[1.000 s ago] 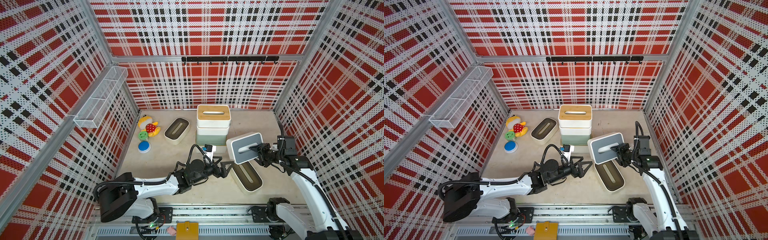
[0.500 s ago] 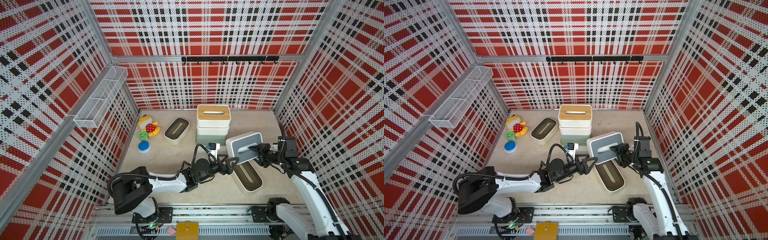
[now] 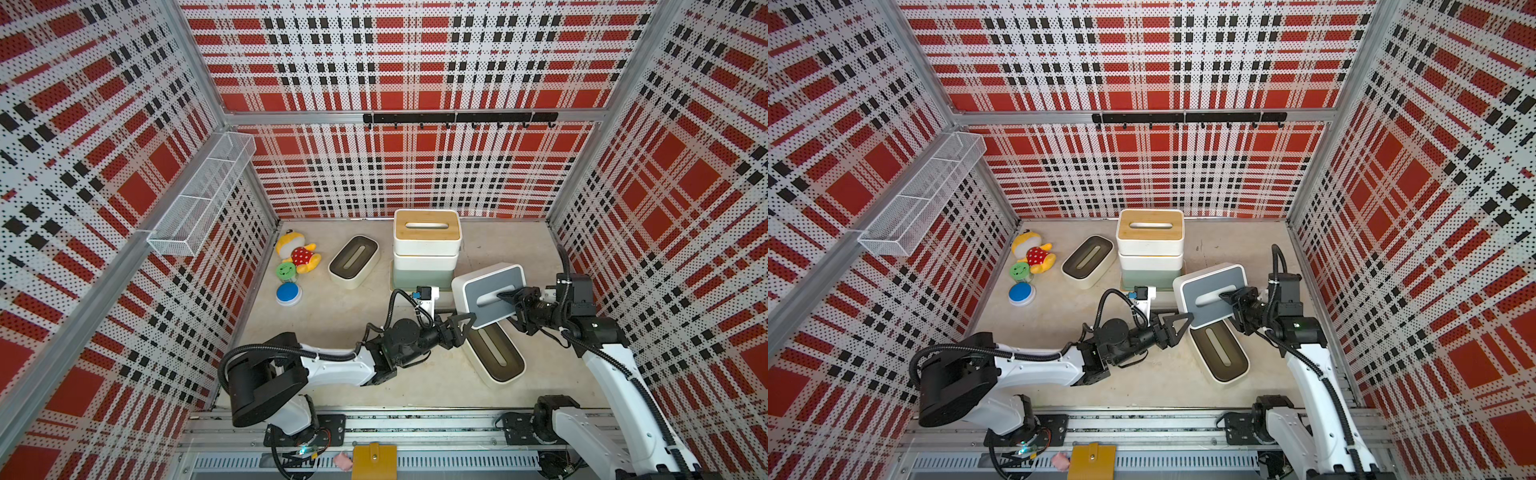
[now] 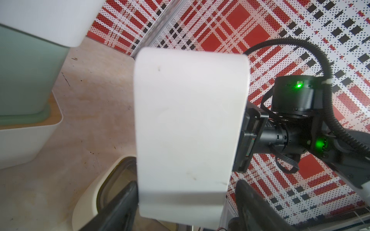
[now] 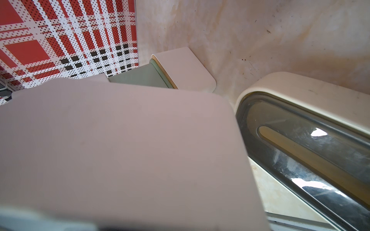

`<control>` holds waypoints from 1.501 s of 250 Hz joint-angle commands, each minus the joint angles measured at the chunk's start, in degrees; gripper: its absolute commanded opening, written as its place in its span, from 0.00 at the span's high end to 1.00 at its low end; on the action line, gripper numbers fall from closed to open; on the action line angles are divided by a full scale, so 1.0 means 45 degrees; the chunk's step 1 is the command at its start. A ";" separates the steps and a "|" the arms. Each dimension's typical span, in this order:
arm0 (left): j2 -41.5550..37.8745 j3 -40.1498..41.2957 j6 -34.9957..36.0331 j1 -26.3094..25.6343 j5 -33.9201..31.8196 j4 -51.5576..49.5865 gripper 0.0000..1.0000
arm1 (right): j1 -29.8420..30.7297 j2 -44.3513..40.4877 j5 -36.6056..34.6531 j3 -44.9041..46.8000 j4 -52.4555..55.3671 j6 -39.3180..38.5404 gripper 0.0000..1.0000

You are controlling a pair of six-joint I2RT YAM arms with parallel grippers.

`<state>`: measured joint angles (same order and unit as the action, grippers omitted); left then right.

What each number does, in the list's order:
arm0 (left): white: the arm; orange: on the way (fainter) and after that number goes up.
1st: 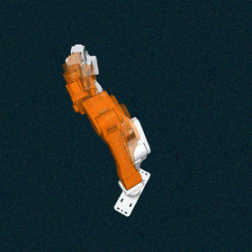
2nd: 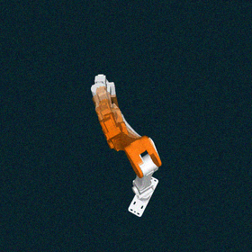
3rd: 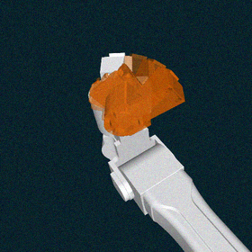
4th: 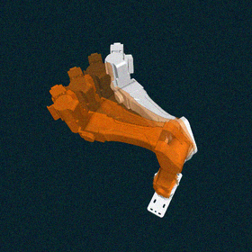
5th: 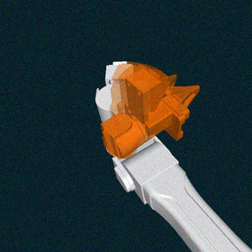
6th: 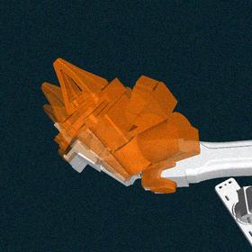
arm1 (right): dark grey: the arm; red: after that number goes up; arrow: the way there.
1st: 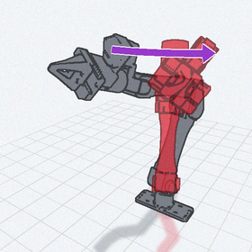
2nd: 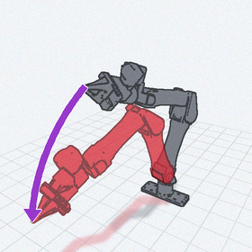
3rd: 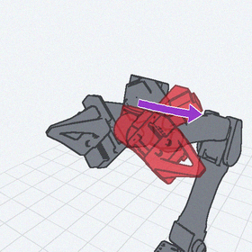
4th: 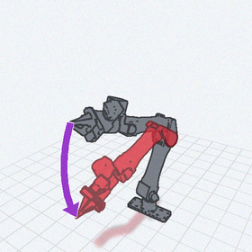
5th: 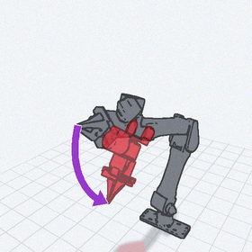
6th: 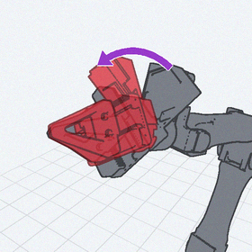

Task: Stack the tissue boxes
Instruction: Place the tissue box at the tissue box.

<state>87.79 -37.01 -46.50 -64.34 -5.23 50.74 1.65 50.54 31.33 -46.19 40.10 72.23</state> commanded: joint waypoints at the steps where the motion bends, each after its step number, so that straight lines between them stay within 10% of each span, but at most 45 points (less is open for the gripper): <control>1: 0.0249 -0.0436 -0.0109 -0.0132 0.0011 0.0776 0.21 | 0.0084 -0.0301 0.0381 0.0055 -0.0883 0.0255 0.49; 375: 0.0202 0.0296 -0.0135 -0.0273 0.0011 0.2313 0.31 | 0.0202 0.0189 0.0146 0.0250 -0.1505 0.0502 0.50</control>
<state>90.04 -36.16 -46.72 -64.73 -5.41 56.82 2.35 50.92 32.51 -45.21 38.41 73.97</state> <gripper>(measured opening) 0.698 0.512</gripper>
